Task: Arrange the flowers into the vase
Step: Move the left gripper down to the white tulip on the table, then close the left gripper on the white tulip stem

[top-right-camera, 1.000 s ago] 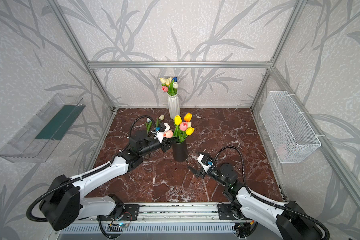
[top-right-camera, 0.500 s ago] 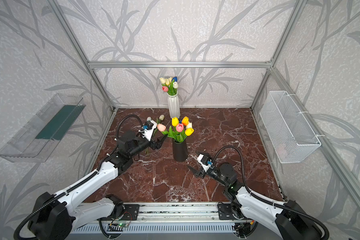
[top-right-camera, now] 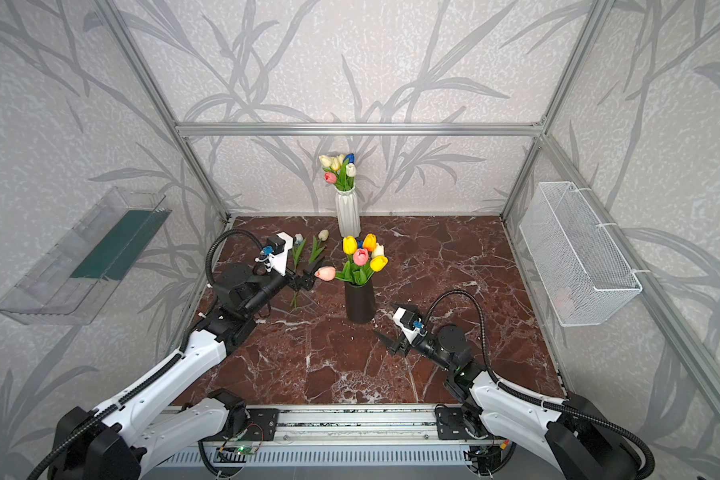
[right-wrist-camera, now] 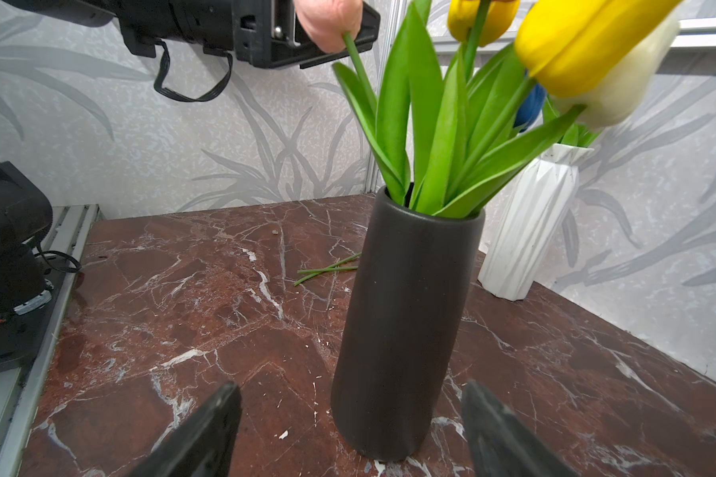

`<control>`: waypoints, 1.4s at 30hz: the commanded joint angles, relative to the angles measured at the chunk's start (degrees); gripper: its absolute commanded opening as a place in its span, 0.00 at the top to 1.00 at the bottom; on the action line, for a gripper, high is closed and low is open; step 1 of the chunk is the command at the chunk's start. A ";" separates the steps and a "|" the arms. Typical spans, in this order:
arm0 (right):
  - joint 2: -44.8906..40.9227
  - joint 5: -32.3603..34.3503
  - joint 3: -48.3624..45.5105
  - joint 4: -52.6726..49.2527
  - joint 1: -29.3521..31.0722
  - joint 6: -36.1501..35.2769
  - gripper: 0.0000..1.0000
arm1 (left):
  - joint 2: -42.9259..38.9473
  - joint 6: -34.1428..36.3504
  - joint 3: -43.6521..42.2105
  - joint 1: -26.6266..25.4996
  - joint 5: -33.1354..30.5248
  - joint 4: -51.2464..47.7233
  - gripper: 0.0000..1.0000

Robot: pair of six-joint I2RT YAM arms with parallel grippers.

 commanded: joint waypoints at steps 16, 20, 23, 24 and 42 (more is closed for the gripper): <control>1.08 -2.48 3.61 -0.10 0.51 0.13 0.22 | 50.27 -15.54 38.86 15.10 -7.33 -51.76 0.42; 0.93 -2.26 3.47 -0.10 0.51 -0.14 0.22 | 56.16 -15.04 44.64 14.89 -7.14 -57.06 0.46; 0.92 -2.25 3.43 -0.03 0.51 -0.20 0.22 | 58.81 -14.62 47.38 14.64 -7.17 -59.12 0.50; 0.91 -2.25 3.39 -0.03 0.51 -0.20 0.22 | 59.46 -14.40 48.01 14.58 -7.18 -59.45 0.53; -2.86 -0.77 1.85 0.09 0.51 -0.12 0.20 | 68.21 -13.95 58.85 14.50 -10.43 -70.36 0.99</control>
